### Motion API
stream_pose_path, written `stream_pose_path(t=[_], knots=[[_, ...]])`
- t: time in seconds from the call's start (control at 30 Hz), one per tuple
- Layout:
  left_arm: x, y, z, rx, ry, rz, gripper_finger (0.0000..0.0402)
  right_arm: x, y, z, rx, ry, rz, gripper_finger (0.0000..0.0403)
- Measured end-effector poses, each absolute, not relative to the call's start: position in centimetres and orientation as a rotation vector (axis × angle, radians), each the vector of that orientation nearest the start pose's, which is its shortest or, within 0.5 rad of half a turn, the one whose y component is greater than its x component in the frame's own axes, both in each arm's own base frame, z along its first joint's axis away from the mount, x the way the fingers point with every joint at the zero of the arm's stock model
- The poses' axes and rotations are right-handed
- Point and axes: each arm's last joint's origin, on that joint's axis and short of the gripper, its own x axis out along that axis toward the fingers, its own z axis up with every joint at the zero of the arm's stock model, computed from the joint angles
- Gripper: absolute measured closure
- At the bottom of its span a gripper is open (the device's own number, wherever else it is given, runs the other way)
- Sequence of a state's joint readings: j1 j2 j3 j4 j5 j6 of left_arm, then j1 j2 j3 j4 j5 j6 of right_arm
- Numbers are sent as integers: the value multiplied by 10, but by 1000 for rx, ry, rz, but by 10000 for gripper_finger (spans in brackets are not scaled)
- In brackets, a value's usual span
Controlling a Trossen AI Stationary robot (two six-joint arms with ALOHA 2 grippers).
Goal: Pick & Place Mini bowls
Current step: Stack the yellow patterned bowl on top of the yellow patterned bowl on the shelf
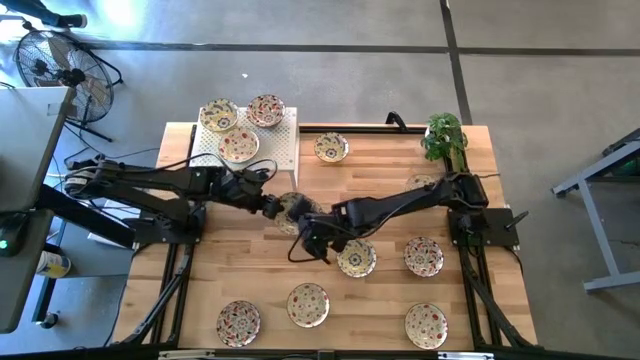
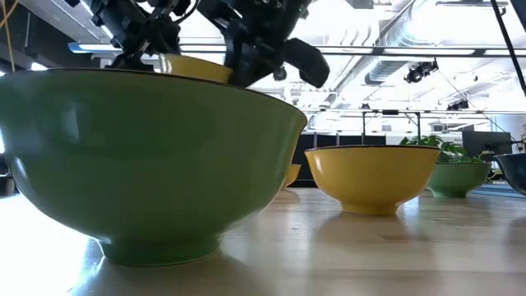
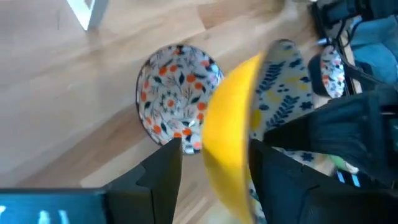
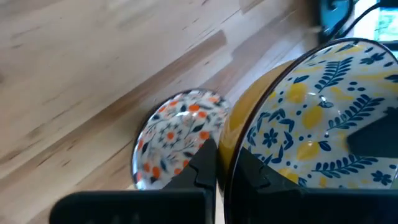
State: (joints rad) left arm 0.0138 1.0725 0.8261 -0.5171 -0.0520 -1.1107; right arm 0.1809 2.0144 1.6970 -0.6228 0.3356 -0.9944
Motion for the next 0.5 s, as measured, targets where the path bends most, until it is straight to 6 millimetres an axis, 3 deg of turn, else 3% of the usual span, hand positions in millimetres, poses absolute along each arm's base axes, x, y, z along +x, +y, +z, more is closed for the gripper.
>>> stream_pose_path(t=[0.13,0.3,0.4,0.5], knots=[[216,7,266,-1081,686,451,253,436,73,247,-1167,902,319,394],[216,7,263,-1075,708,454,330,438,73,247,-1159,883,327,386],[215,7,261,-1055,726,466,373,440,74,249,-1153,852,324,371],[213,6,259,-1028,760,462,389,441,77,251,-1147,828,306,340]])
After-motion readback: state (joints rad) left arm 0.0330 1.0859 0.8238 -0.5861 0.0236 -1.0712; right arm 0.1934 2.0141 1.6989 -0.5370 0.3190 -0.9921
